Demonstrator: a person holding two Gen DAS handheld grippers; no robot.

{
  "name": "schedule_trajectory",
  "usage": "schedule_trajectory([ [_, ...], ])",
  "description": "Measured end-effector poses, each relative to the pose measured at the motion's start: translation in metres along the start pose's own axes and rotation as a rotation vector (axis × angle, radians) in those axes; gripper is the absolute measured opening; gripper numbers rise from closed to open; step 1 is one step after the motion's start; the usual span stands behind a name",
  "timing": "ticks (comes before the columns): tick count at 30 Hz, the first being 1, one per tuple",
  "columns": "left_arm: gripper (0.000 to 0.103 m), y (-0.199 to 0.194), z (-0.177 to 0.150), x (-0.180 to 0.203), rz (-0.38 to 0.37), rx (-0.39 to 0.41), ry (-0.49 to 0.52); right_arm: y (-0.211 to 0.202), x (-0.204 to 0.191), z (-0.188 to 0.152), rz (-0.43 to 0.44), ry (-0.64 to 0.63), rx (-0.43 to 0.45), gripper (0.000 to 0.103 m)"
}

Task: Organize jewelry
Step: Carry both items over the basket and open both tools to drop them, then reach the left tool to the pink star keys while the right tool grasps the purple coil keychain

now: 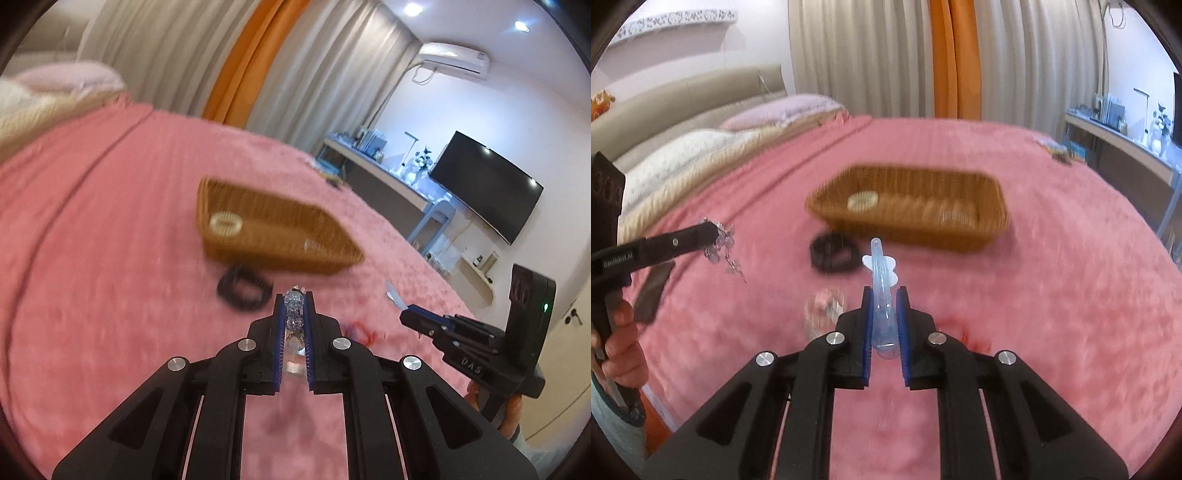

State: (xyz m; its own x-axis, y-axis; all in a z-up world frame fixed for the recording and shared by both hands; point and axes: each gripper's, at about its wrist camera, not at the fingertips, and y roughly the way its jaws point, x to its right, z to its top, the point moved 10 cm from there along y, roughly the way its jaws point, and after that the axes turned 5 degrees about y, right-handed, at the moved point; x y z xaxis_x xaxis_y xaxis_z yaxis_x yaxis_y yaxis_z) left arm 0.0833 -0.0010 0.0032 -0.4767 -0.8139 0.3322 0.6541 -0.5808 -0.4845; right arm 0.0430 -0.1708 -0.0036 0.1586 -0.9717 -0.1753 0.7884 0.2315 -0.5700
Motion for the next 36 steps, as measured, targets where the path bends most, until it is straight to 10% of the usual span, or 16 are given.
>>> schedule_trajectory([
  [12,0.007,0.101,0.100,0.024,0.179,0.060,0.216,0.086,0.038,0.107,-0.031,0.028,0.033,0.010],
  [30,0.008,0.213,0.069,-0.051,0.245,-0.100,0.129,0.199,0.077,0.081,-0.057,0.089,-0.144,0.011],
  [36,0.039,0.196,0.075,-0.047,0.240,-0.062,0.133,0.195,0.076,0.080,-0.022,0.116,-0.154,0.022],
])
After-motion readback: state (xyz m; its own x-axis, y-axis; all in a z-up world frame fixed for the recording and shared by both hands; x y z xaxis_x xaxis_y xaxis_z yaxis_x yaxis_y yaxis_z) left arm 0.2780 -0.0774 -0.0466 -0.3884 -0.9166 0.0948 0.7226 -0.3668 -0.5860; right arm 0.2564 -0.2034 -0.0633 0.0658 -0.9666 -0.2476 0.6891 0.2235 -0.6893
